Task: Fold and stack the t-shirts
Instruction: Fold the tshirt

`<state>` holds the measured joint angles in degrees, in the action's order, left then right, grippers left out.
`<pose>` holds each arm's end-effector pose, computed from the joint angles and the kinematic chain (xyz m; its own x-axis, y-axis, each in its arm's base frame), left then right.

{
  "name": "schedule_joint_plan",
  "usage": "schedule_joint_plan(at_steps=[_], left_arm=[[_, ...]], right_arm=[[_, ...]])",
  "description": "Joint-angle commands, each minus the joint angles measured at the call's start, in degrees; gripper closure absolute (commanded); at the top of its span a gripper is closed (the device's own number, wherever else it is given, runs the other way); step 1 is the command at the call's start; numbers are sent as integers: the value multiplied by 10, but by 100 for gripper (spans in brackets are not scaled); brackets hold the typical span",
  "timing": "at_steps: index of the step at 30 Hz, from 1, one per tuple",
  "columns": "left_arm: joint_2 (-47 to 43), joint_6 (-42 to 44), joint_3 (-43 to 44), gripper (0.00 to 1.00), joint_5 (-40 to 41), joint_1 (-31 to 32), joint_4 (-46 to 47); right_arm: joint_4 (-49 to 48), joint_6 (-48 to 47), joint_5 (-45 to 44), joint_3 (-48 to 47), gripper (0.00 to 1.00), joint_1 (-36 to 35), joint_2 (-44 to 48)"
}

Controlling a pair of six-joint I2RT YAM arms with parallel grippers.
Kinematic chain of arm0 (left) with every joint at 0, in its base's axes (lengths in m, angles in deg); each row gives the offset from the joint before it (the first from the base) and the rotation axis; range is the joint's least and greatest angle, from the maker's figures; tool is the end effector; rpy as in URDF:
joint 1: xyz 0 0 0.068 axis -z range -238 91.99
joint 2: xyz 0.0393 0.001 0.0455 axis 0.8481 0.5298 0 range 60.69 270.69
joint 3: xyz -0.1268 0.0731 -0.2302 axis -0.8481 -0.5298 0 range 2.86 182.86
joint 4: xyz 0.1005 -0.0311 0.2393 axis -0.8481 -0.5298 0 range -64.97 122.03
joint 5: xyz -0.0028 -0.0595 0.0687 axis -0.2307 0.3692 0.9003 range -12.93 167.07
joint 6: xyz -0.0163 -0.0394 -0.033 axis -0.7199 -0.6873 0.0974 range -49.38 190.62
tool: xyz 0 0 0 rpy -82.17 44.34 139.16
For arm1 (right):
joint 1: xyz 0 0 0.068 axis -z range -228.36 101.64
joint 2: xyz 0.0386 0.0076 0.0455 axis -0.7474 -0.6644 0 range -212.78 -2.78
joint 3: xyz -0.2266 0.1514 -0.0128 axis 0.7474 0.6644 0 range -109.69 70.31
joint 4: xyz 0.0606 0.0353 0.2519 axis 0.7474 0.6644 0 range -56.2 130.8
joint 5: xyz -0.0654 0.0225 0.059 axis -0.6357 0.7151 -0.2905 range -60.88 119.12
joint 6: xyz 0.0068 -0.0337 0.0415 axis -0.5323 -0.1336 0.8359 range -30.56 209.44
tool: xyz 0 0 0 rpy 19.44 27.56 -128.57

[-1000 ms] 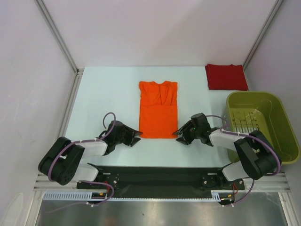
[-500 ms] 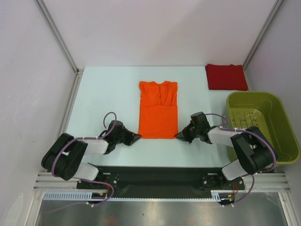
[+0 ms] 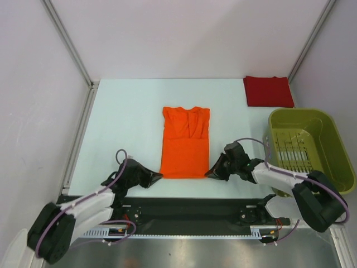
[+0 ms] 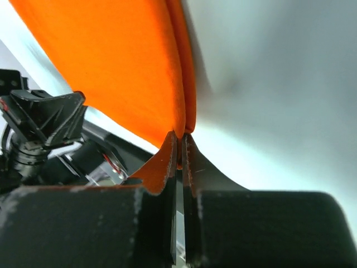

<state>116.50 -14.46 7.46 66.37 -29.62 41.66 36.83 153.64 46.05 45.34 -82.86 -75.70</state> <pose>0.1317 -0.0788 0.1062 -0.6372 -0.7685 0.0586 -0.5311 0.3827 -0.7560 0.1748 0.1326 0.1402 -0.9025 0.4250 -0.0703 0.2750 0.6940 0.6654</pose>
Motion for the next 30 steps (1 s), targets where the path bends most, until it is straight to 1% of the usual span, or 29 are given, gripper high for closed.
schedule_joint_plan(at_steps=[1,2,3,5,6,8,10,12,13,14,16,17,18,19,20,22,23,24,26,27,29,30], left_arm=[[-117,-1,-13,100,18,18,-134],[-147,5,-7,100,24,20,-158],[-191,39,5,100,31,23,-201],[-208,81,55,100,58,23,-257],[-199,114,70,100,63,22,-288],[-175,140,107,100,65,23,-296],[-130,155,129,100,65,23,-272],[-93,181,179,100,76,21,-250],[-50,193,202,100,83,20,-248],[-27,219,249,100,86,15,-247],[21,242,297,100,83,-6,-244],[66,263,340,100,83,-13,-235],[89,271,362,100,79,-20,-232],[112,277,384,100,62,-43,-230],[164,289,426,100,50,-53,-226],[212,304,468,100,23,-78,-221],[234,318,510,100,17,-84,-222],[276,325,531,100,11,-96,-225],[311,337,585,100,-6,-105,-227],[347,339,600,100,-12,-115,-230],[379,338,633,100,-35,-125,-219],[409,338,644,99,-48,-132,-212]], right_arm=[[69,-20,-9,14,100,-21,62],[78,-19,-11,18,100,-24,75],[87,-19,-14,24,100,-33,105],[107,-17,-18,25,100,-38,126],[115,-16,-17,22,100,-39,132],[130,-27,-15,3,100,-36,130],[154,-47,-22,-45,100,-26,111],[169,-81,-25,-80,100,-8,94],[181,-92,-24,-102,100,5,85],[189,-107,-18,-142,100,32,60],[199,-145,-7,-185,100,62,28],[198,-154,17,-223,100,93,-15],[198,-170,34,-241,100,107,-36],[197,-177,62,-260,100,118,-62],[196,-185,74,-304,100,136,-107],[208,-210,98,-354,100,145,-160],[216,-220,107,-378,100,150,-183],[225,-228,115,-434,100,156,-234],[259,-248,129,-486,100,161,-279],[269,-253,130,-532,100,167,-311],[283,-257,133,-567,100,175,-338],[288,-257,136,-582,100,184,-347]])
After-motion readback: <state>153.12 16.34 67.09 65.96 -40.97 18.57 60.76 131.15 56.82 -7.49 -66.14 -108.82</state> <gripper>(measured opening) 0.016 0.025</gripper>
